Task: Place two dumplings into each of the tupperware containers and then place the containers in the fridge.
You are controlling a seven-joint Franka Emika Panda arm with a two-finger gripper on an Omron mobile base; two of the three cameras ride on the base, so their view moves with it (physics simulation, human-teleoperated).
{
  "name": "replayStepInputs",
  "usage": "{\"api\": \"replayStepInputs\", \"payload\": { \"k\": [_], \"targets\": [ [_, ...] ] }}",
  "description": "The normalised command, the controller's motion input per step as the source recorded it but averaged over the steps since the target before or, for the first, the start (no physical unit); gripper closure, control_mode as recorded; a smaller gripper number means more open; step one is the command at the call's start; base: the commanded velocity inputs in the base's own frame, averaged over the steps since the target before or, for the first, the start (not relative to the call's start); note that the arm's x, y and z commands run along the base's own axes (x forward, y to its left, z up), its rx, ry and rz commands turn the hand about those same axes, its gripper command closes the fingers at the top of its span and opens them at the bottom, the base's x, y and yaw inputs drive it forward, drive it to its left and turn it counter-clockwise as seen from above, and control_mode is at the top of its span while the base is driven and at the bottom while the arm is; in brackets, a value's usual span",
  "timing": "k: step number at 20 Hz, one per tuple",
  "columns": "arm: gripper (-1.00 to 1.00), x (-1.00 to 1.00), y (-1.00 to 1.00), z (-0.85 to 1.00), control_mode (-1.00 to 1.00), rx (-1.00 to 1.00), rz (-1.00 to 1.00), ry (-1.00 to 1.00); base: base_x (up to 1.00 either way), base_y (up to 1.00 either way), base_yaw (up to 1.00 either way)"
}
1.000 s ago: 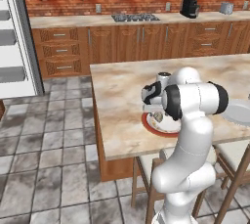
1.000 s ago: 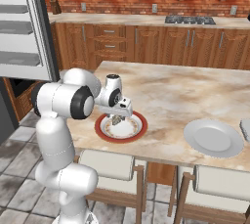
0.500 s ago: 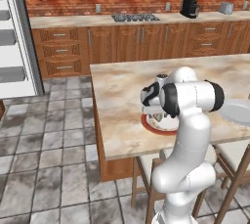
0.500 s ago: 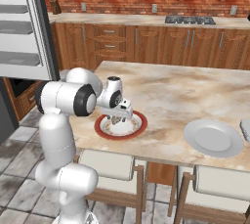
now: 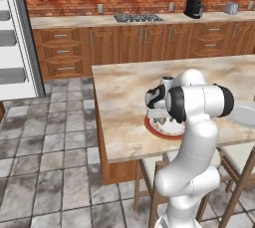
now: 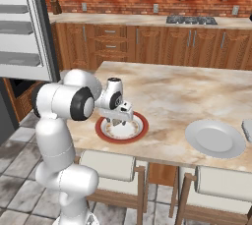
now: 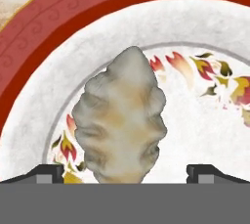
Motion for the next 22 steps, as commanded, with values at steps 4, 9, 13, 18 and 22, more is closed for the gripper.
{"api": "replayStepInputs", "payload": {
  "k": [4,9,13,18,22],
  "targets": [
    [-1.00,0.12,0.00,-0.10,-1.00,0.00,0.00,0.00,0.00,0.00,0.00],
    [-1.00,0.40,0.00,-0.02,-1.00,0.00,0.00,0.00,0.00,0.00,0.00],
    [-1.00,0.19,0.00,-0.01,-1.00,0.00,0.00,0.00,0.00,0.00,0.00],
    [1.00,0.02,0.00,-0.10,-1.00,0.00,0.00,0.09,0.00,0.00,0.00],
    [1.00,-0.02,0.03,-0.04,-1.00,0.00,0.00,0.06,0.00,0.00,0.00]
  ]
}}
